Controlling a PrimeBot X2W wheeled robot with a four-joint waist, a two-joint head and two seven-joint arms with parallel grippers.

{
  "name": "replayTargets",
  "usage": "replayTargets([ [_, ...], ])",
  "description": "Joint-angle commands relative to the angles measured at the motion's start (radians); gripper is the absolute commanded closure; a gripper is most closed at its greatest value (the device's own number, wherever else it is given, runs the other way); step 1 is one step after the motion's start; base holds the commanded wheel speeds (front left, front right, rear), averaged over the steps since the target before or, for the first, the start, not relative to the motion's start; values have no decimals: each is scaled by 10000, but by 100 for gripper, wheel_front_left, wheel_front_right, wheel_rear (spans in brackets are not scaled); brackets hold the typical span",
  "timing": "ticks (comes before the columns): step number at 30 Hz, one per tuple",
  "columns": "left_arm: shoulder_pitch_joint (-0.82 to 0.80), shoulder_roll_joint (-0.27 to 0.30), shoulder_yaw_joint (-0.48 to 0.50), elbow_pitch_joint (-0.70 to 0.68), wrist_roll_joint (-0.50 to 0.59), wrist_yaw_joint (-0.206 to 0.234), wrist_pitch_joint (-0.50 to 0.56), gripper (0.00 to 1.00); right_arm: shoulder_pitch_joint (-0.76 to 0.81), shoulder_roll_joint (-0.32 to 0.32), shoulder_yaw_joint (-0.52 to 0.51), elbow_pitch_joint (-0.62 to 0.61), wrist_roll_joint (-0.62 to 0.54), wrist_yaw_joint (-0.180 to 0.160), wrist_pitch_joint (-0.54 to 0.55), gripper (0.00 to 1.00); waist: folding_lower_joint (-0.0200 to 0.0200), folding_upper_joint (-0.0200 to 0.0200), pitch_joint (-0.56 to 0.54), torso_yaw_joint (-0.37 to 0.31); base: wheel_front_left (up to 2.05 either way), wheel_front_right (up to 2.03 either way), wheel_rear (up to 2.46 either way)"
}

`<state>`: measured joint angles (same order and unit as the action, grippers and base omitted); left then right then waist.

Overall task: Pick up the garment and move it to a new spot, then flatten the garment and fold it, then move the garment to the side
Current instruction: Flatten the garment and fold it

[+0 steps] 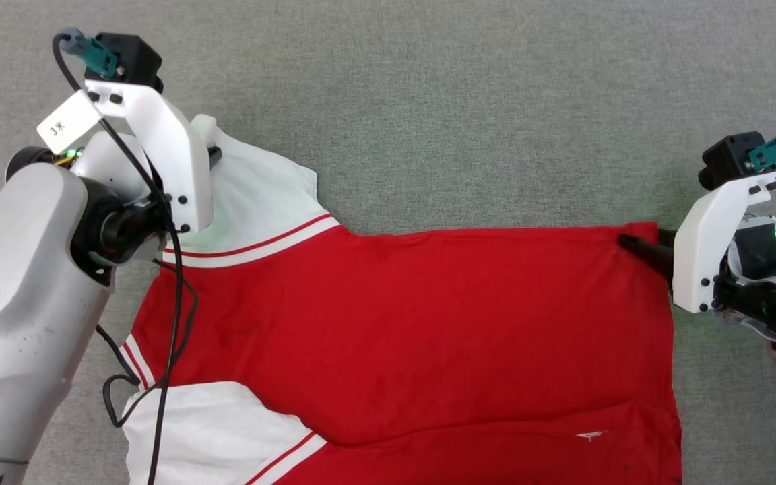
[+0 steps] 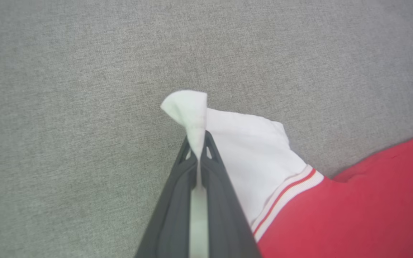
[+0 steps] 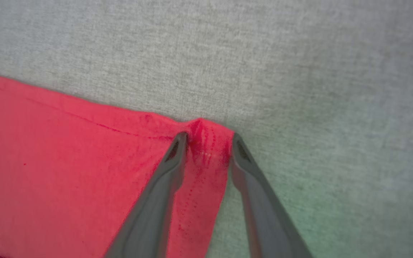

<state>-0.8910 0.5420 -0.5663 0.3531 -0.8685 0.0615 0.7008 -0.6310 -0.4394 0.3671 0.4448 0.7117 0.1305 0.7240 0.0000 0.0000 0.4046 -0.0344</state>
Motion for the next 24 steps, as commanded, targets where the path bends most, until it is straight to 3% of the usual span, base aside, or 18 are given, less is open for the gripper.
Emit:
replayTargets([
  [1, 146, 28, 52, 22, -75, -65, -79, 100, 495, 270, 545, 459, 167, 2, 203, 100, 0, 0, -64, 20, 0, 0, 0],
  [10, 786, 362, 325, -81, -241, -131, -709, 100, -128, -219, -308, 61, 60, -7, -1465, 100, 0, 0, -825, 17, 0, 0, 0],
  [17, 2251, 775, 701, -753, -504, 107, -1444, 100, 1080, -12, -992, -417, -308, -7, -2171, 100, 0, 0, -1712, -11, 0, 0, 0],
  [24, 4322, 1127, 1042, -1855, -727, 671, -2312, 100, 2788, 333, -1526, -1118, -638, -7, -2519, 100, 0, 0, -2483, 68, 0, 0, 0],
])
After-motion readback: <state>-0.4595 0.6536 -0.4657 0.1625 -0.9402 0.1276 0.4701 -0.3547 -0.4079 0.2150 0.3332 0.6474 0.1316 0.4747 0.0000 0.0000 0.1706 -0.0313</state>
